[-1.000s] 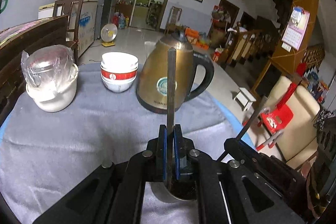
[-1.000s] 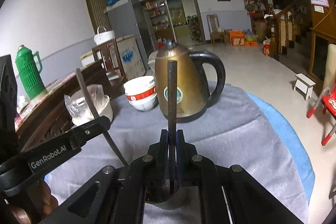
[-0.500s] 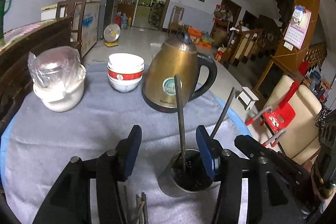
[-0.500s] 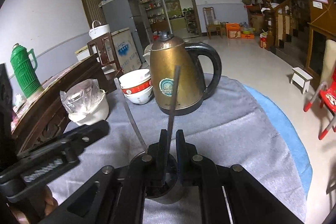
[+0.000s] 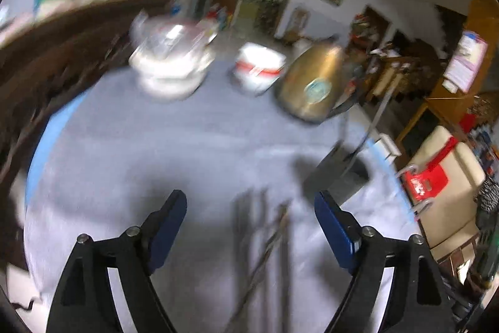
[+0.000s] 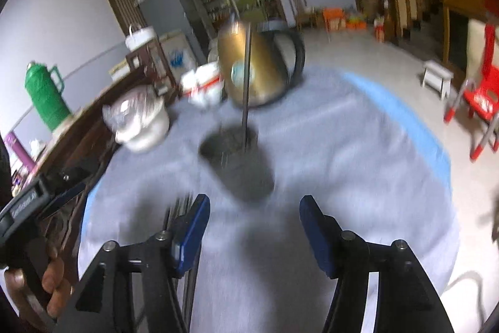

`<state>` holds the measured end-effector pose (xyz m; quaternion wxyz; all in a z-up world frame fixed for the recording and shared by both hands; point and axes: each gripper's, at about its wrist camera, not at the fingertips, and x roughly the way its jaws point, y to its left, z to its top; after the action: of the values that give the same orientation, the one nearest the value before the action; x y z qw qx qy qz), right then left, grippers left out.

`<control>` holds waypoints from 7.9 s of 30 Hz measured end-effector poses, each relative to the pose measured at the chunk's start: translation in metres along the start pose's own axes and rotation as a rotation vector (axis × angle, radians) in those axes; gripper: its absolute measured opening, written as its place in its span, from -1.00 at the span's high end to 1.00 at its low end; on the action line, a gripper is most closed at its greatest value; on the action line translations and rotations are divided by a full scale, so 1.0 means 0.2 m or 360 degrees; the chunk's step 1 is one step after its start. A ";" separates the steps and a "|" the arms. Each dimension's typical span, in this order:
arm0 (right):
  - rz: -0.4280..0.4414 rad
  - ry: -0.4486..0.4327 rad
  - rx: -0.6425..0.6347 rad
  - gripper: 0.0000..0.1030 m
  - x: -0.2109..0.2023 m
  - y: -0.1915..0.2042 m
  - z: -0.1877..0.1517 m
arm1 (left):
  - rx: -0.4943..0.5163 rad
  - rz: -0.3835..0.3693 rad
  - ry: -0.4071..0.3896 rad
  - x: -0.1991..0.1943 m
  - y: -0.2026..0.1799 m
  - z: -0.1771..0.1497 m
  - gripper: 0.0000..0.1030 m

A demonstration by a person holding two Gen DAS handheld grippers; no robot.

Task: Organize utensils
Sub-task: 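Move both tools back down to the remaining chopsticks, then close the right tool on another chopstick while the left tool grasps one too, then lift the held chopsticks upright with both tools toward the grey cup, then lower both held chopsticks into the grey cup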

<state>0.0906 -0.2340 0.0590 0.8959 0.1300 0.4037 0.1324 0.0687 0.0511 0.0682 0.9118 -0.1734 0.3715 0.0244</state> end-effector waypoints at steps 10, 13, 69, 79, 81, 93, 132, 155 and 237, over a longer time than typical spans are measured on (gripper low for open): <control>0.0090 0.0233 -0.0044 -0.24 0.10 0.12 -0.40 | -0.0218 0.0217 0.0252 0.04 0.40 -0.28 -0.64; 0.0101 0.0246 -0.0072 -0.24 0.09 0.14 -0.41 | -0.0176 0.0231 0.0264 0.03 0.37 -0.29 -0.64; 0.0168 0.0890 -0.0113 0.82 0.77 0.25 -0.04 | -0.0056 0.0107 0.0914 0.49 0.04 -0.01 -0.12; 0.0242 0.0886 -0.0107 0.82 0.71 0.17 -0.05 | -0.0073 0.0165 0.1019 0.62 -0.04 0.00 0.68; 0.0248 0.0892 -0.0118 0.82 0.72 0.17 -0.05 | -0.0030 0.0173 0.1029 0.62 -0.07 0.01 0.91; 0.0154 0.1033 -0.0331 0.80 0.71 0.21 -0.04 | 0.0116 0.0233 0.1179 0.57 -0.03 -0.04 0.69; -0.0063 -0.0201 -0.0095 0.86 0.09 0.16 0.19 | 0.0026 0.0330 -0.0280 -0.08 0.09 0.23 0.90; -0.0128 -0.0478 -0.0287 0.86 -0.29 0.21 -0.12 | 0.0003 0.0313 -0.0402 -0.38 0.21 -0.04 0.87; 0.0026 -0.0240 -0.0192 0.86 0.16 0.07 0.63 | 0.0157 -0.0315 -0.0229 0.20 -0.64 0.57 0.88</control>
<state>0.2057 -0.2264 0.1224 0.9288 0.0886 0.3253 0.1536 0.1958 -0.0344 0.1541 0.9414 -0.1617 0.2871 -0.0716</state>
